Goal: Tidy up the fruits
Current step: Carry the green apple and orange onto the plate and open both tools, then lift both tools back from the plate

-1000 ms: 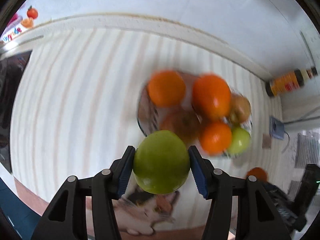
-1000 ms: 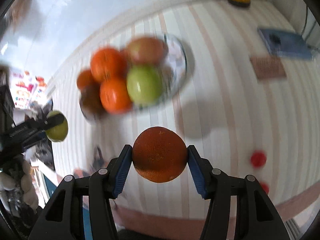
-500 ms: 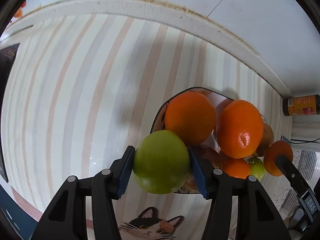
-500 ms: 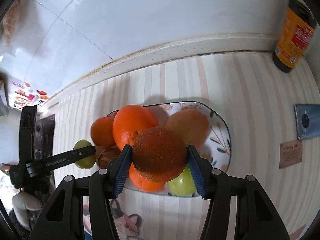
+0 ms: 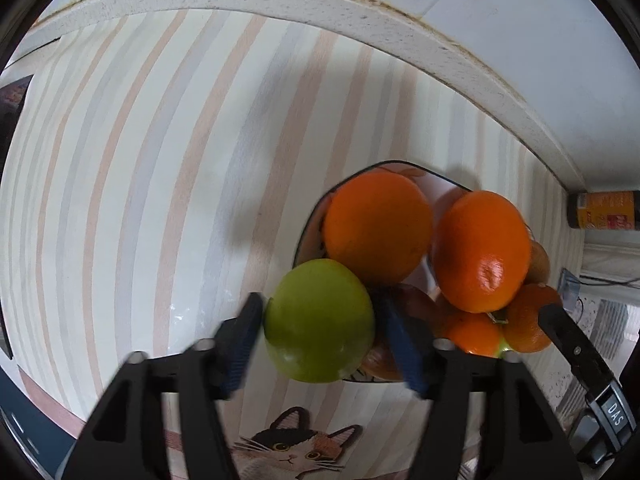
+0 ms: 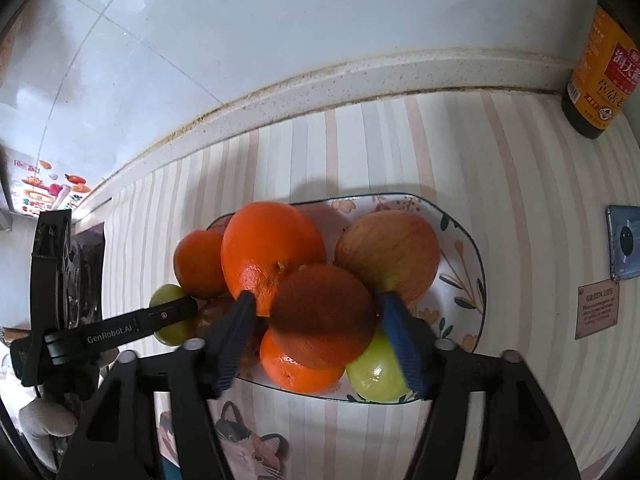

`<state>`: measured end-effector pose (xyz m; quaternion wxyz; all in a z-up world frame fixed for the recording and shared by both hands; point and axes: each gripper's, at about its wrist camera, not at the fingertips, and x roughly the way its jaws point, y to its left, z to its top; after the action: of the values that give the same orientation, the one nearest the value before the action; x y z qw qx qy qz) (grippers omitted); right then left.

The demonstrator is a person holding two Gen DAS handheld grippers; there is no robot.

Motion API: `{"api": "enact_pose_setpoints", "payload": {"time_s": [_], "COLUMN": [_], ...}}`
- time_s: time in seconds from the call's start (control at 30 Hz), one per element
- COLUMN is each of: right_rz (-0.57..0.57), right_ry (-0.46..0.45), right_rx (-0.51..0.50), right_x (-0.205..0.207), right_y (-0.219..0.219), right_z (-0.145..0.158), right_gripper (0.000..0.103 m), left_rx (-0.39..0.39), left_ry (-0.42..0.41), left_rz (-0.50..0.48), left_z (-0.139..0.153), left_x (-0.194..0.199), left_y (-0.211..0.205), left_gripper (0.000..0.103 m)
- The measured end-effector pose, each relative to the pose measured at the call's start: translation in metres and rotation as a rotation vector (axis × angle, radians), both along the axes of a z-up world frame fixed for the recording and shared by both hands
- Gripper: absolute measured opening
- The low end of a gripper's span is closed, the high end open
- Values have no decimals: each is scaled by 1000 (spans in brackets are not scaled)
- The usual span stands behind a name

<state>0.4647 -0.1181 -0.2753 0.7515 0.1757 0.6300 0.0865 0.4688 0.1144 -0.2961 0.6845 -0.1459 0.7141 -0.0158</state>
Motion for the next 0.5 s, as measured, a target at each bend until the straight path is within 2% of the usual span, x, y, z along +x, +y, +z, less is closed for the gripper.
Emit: {"api": "enact_pose_setpoints", "payload": {"time_s": [0.03,0.1,0.23,0.27,0.3,0.33,0.5], "right_rz": [-4,-5,-1,-1,-2,1,22], "right_ry": [-4,-11,-23,-28,-35,-43,-73], "right_rx": [1,3,-15,-24,-40,-60,-186], "right_x": [0,-1,-5,-6,-8,-10,-30], "right_y": [0,-1,-1,-1,-1,-1,3], "right_z": [3,7,15,18,21,24,39], "right_gripper": [73,81,82,86,93,95,98], "left_rx": [-7,7,13,21,28,37,136], "left_ry": [-4,-18,-33,-40,-49,-65,-167], "left_rz": [-10,-25,-33,-36,-38,-38,-60], "left_z": [2,7,13,17,22,26,59], "left_x": [0,0,-1,-3,-5,-6,-25], "left_y": [-2,-5,-7,-7,-7,-7,-12], "left_gripper": [90,91,91,91,91,91,91]}}
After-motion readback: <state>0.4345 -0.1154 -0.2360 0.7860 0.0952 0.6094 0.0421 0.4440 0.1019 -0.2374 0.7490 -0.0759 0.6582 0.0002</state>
